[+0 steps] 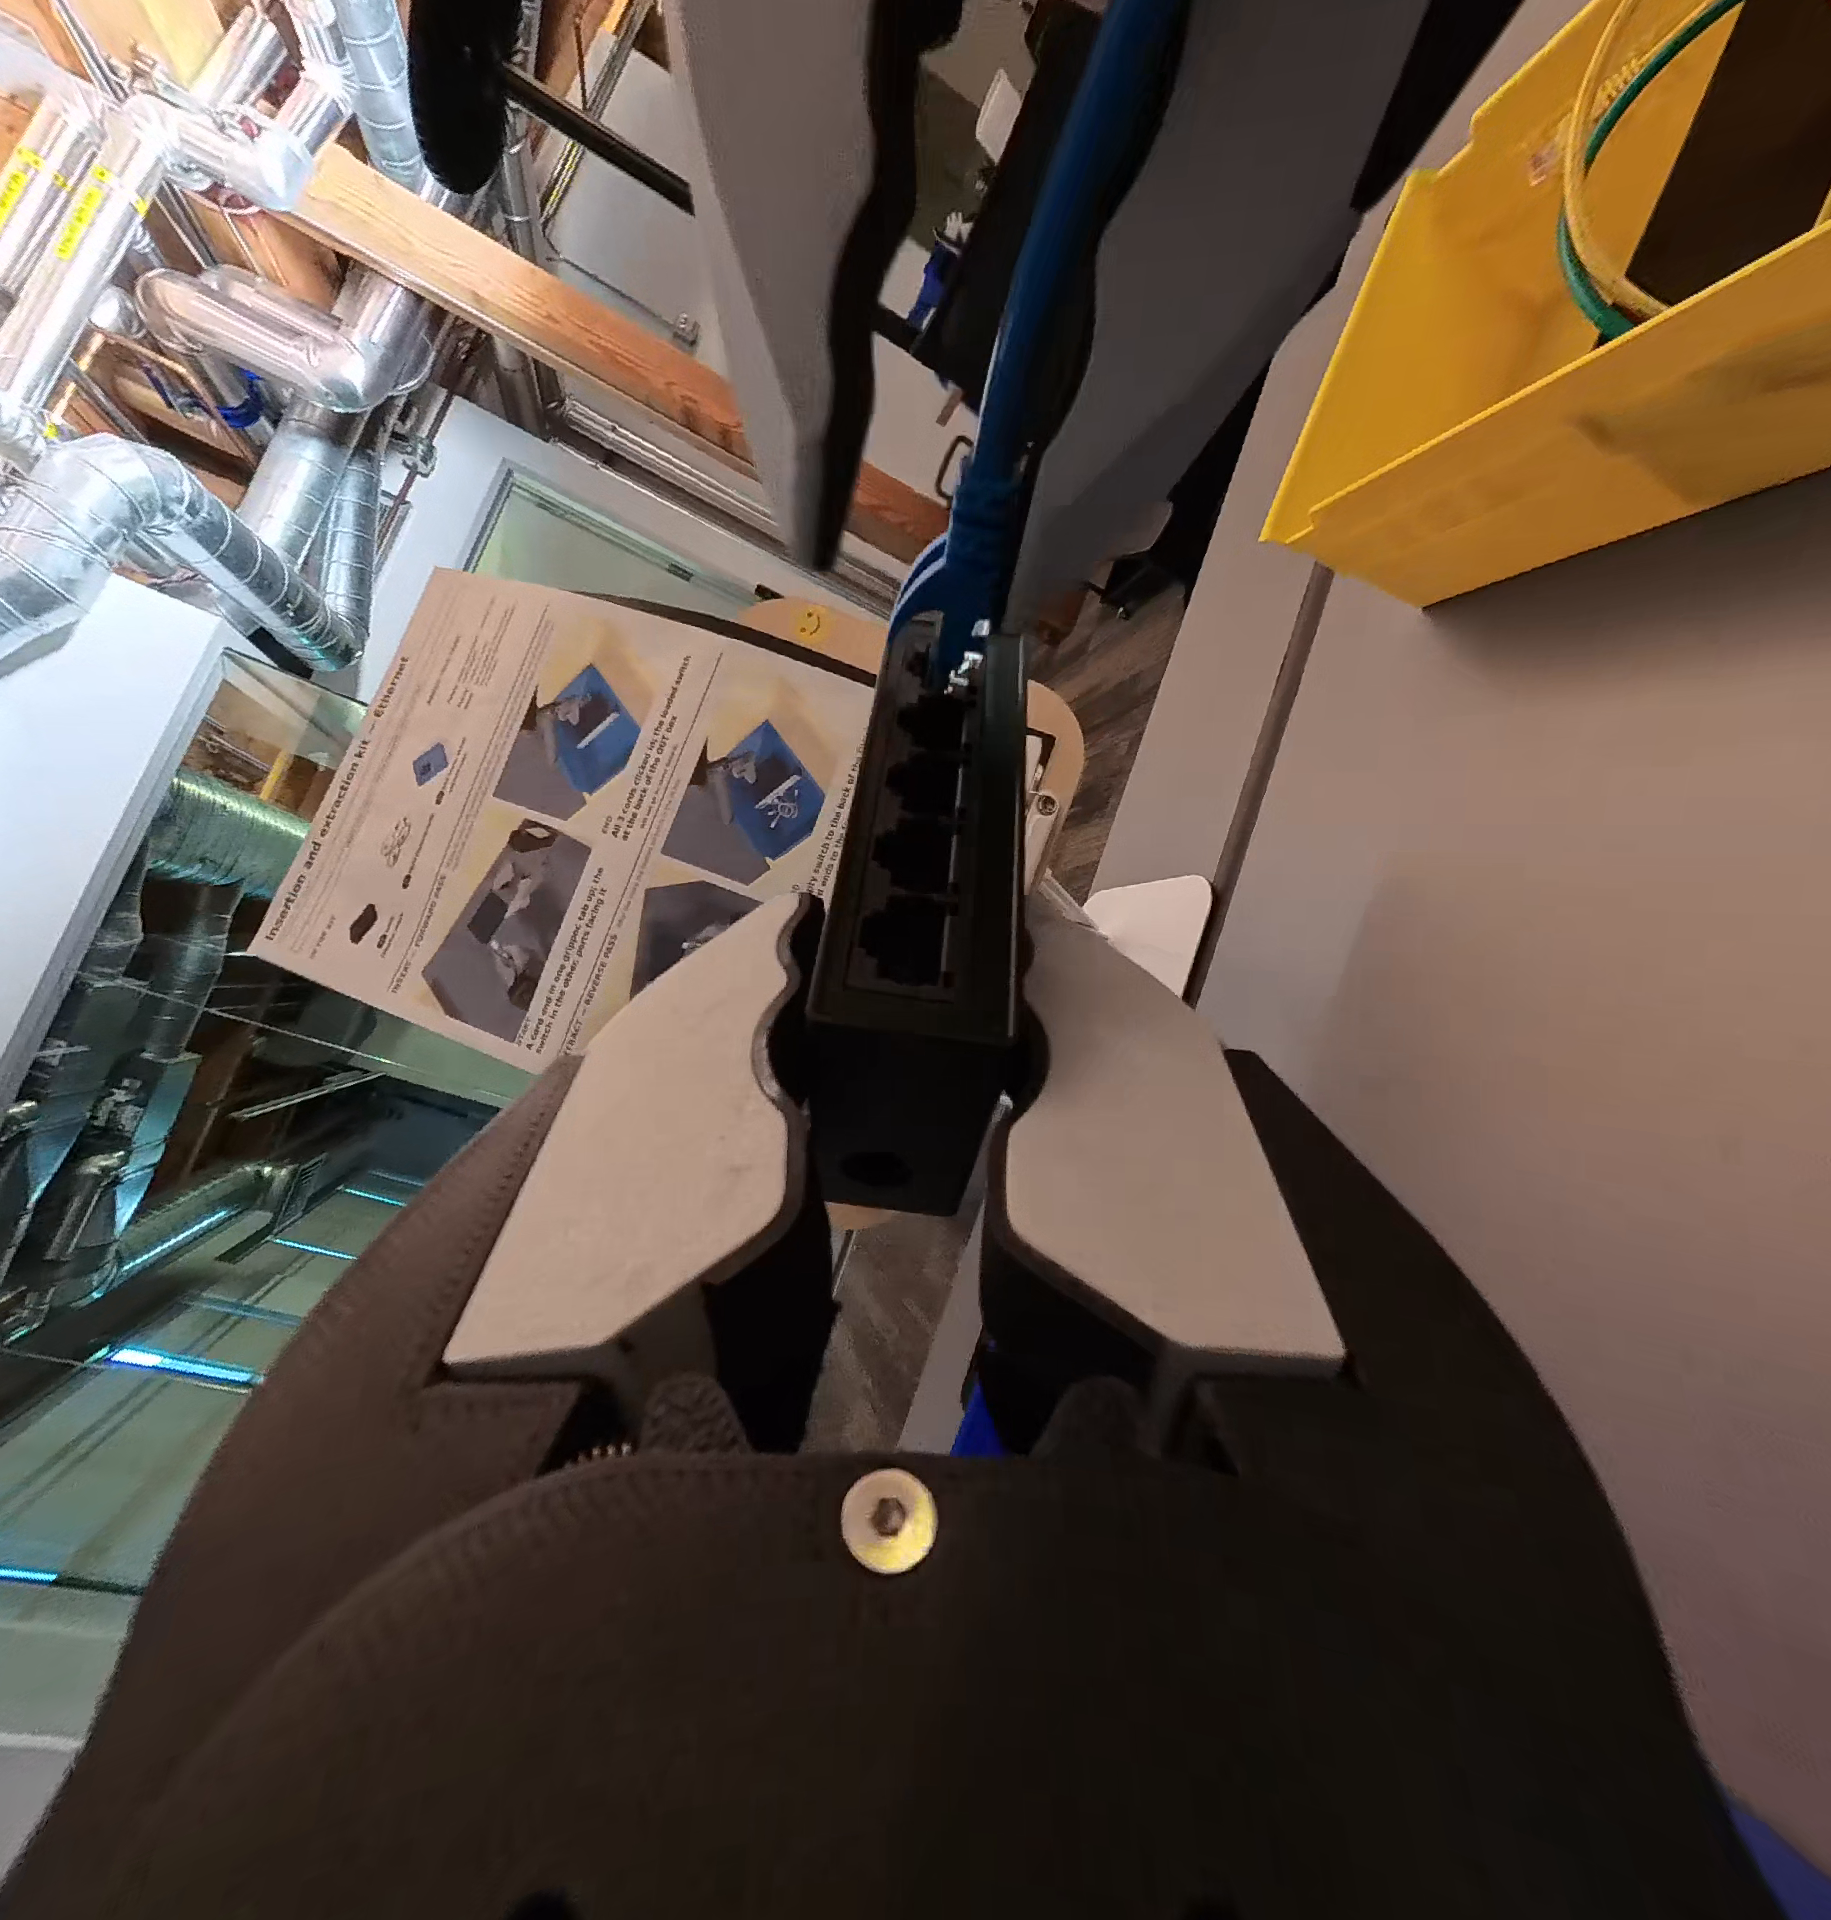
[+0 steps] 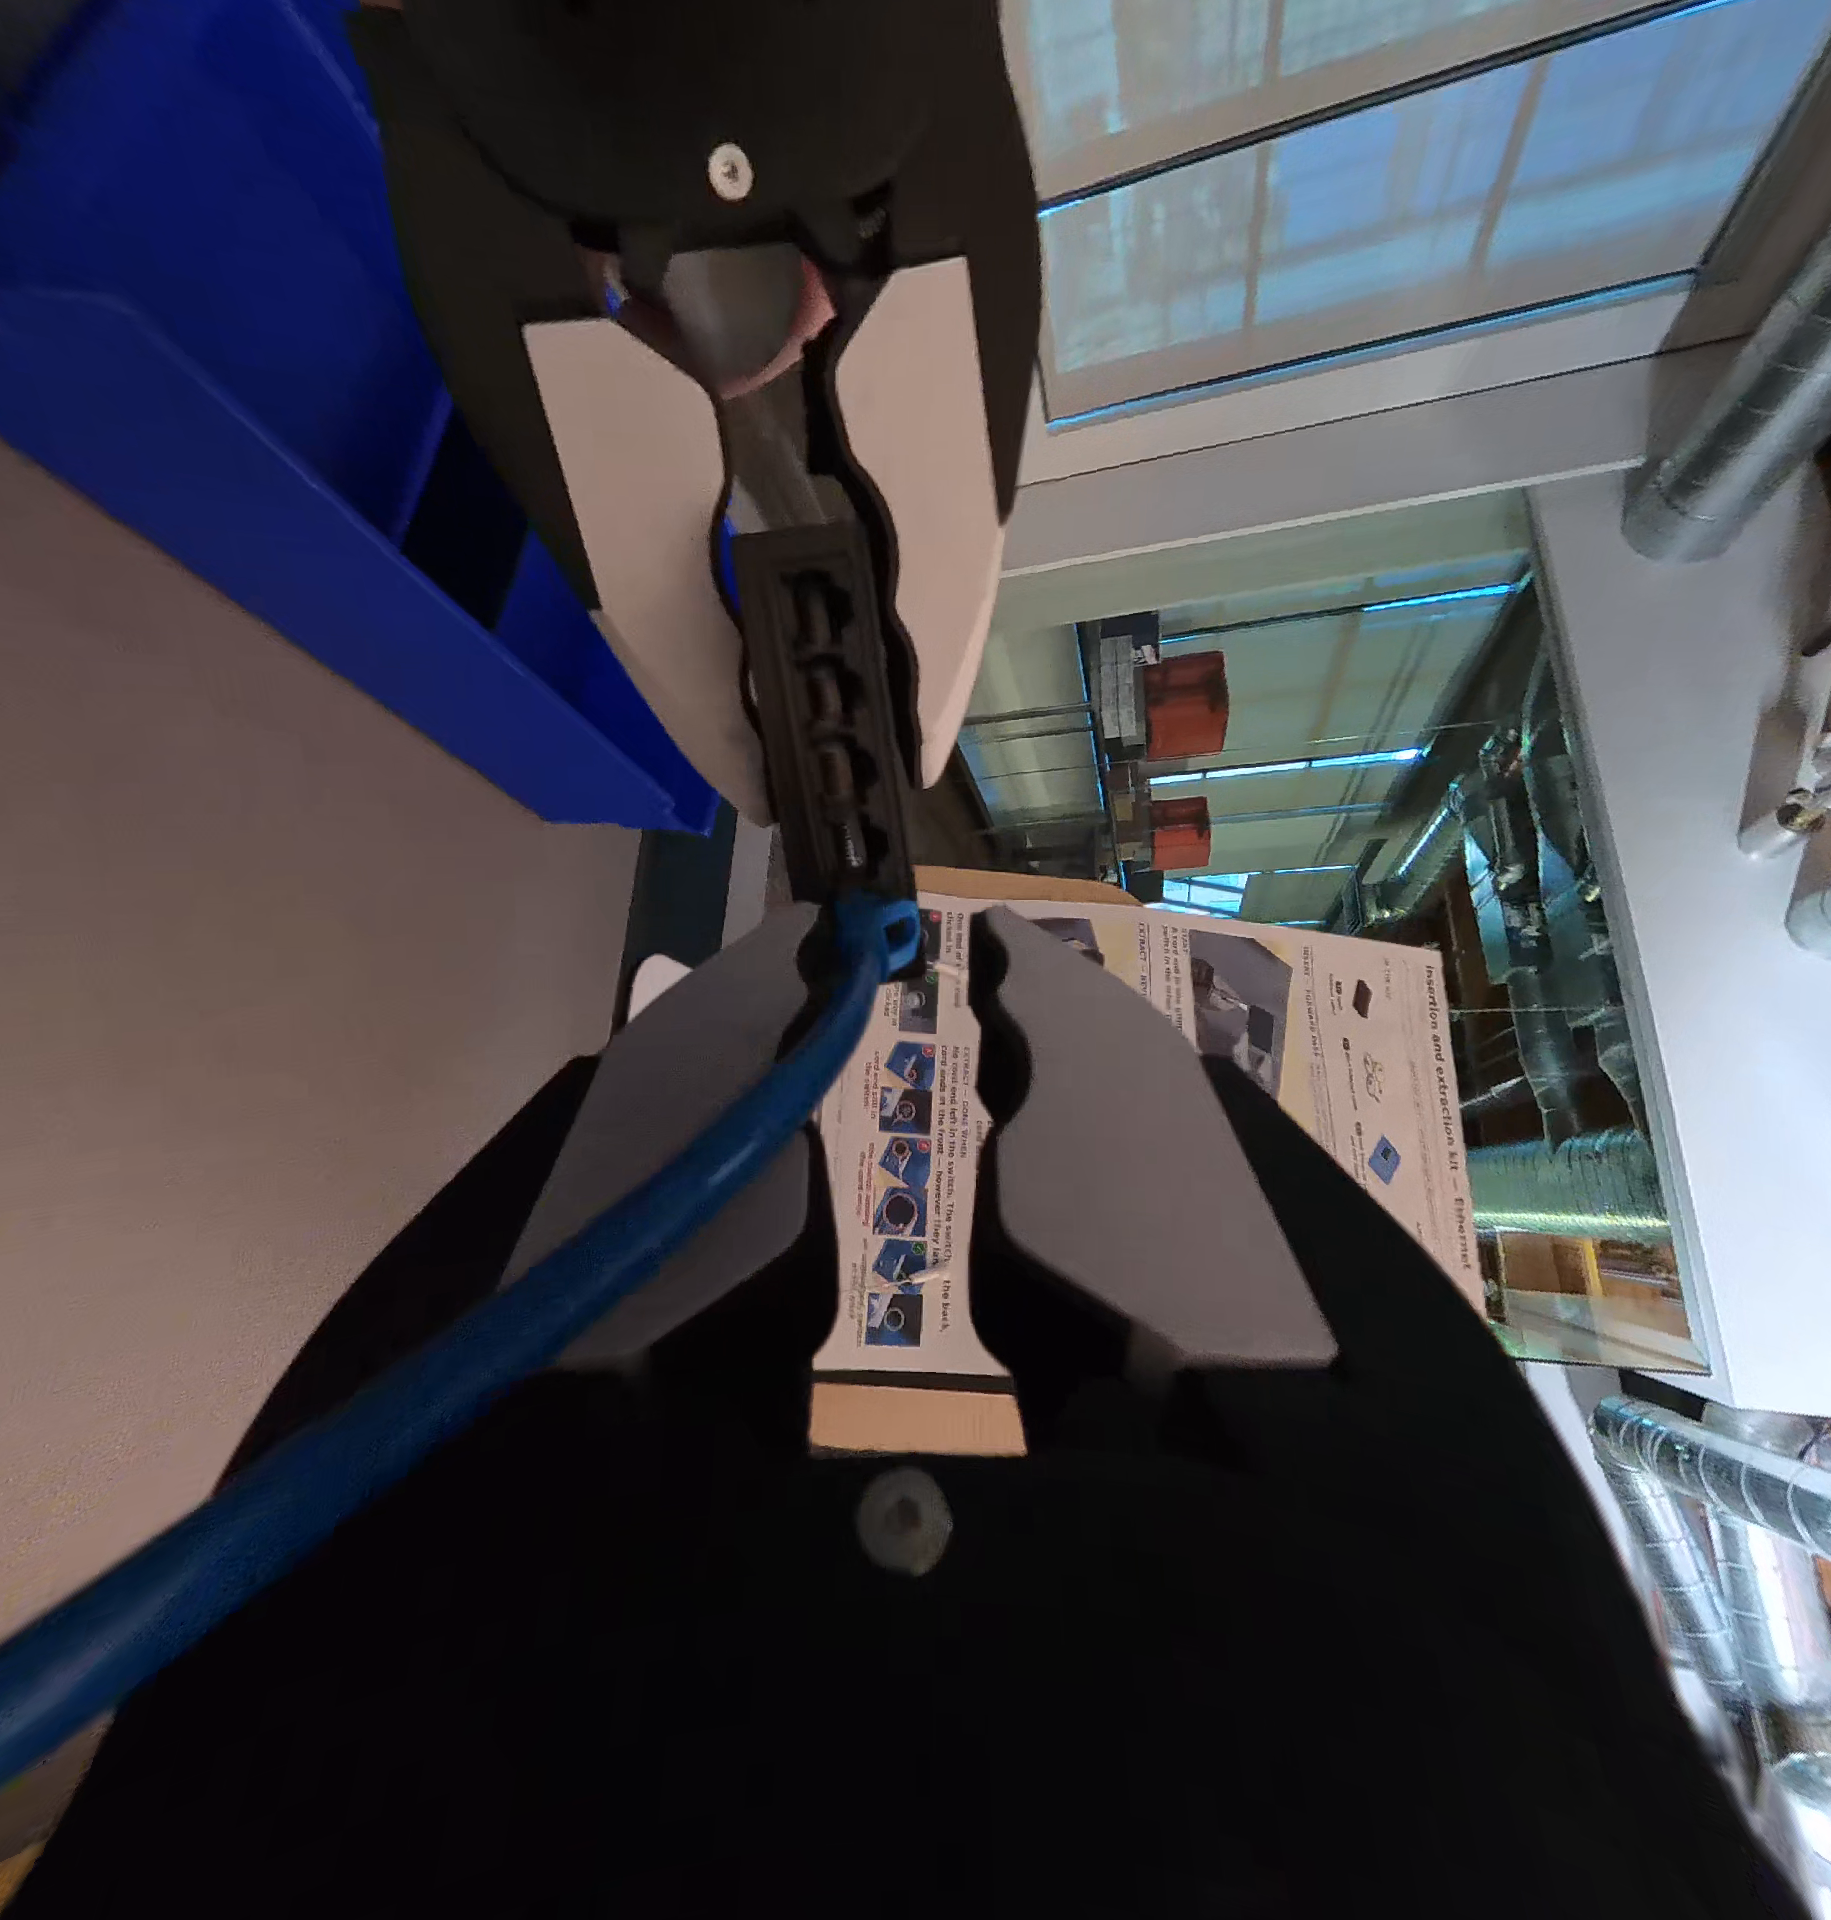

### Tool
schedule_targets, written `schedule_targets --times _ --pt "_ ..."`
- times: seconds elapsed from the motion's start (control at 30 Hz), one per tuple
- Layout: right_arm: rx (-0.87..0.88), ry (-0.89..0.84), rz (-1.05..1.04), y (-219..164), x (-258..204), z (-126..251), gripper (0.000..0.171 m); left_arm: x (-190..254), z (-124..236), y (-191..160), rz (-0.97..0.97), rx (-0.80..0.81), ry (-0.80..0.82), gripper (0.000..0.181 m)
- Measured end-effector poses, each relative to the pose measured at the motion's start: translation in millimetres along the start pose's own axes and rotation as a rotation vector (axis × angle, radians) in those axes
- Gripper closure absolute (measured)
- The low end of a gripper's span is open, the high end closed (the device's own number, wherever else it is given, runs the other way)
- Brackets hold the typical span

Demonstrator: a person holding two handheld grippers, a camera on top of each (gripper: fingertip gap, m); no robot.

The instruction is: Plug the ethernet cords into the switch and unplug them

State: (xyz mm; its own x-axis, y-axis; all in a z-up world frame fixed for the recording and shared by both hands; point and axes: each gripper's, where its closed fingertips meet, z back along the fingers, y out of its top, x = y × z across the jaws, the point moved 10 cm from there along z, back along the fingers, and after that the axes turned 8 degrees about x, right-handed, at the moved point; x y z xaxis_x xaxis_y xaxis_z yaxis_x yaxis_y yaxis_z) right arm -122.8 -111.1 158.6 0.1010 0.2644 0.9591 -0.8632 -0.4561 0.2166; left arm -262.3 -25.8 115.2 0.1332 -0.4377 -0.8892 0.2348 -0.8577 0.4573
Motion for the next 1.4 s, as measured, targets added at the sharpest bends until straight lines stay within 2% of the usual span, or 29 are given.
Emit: schedule_targets --times 0.1,0.87,1.4 --pt "-0.018 0.027 0.046 1 -3 -1 0.156 0 1 1 0.0 -0.002 -0.004 0.151" --pt "-0.132 0.082 0.147 7 -2 -9 0.155 0 4 4 -0.037 -0.023 -0.016 0.152" --pt "-0.126 0.074 0.208 13 -4 -8 0.156 -3 7 6 -0.019 -0.023 -0.025 0.152"
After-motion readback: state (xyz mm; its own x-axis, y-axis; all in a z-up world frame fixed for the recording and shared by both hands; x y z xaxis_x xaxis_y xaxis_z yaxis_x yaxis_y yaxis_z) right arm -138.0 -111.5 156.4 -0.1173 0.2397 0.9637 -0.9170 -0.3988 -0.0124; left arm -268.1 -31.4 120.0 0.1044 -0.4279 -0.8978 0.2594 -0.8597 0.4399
